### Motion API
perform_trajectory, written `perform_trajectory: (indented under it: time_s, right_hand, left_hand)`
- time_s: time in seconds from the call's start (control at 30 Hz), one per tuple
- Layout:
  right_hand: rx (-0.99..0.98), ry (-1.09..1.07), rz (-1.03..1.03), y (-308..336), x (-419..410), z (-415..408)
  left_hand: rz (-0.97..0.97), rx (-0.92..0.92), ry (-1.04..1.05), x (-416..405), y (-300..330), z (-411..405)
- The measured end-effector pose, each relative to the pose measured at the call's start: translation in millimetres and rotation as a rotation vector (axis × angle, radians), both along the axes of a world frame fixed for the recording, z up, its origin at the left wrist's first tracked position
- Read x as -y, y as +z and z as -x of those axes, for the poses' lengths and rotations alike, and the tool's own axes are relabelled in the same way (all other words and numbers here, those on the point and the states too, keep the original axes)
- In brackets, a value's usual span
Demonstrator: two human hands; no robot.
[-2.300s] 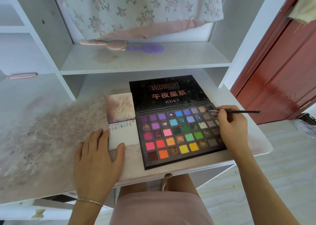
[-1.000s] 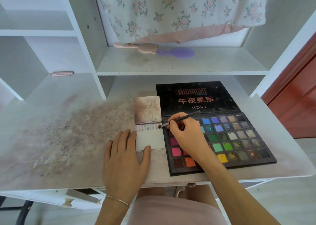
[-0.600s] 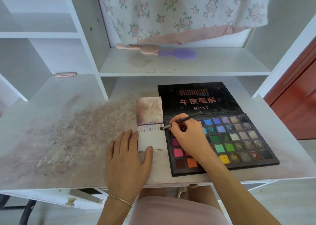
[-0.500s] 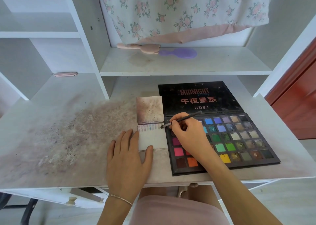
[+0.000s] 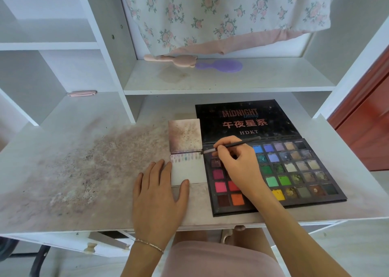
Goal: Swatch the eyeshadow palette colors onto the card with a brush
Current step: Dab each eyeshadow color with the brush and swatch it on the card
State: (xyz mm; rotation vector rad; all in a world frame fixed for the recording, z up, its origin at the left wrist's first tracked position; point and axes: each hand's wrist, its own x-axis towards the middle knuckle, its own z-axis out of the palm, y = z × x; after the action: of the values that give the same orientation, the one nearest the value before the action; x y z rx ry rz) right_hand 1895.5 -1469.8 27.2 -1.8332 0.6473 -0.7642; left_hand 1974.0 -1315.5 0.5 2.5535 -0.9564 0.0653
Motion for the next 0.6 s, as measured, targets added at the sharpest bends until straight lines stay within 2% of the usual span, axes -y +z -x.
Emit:
perform_trajectory:
  time_s: [0.23,0.6]
  right_hand:
    - [0.161,-0.088,-0.083,4,4,24]
    - [0.003,-0.070,-0.031,0,-2,51]
  left_hand:
    - [0.026,0.029,0.001,-1,0,0]
    - [0.010,-0.021,-0.028,-3,-1,-3]
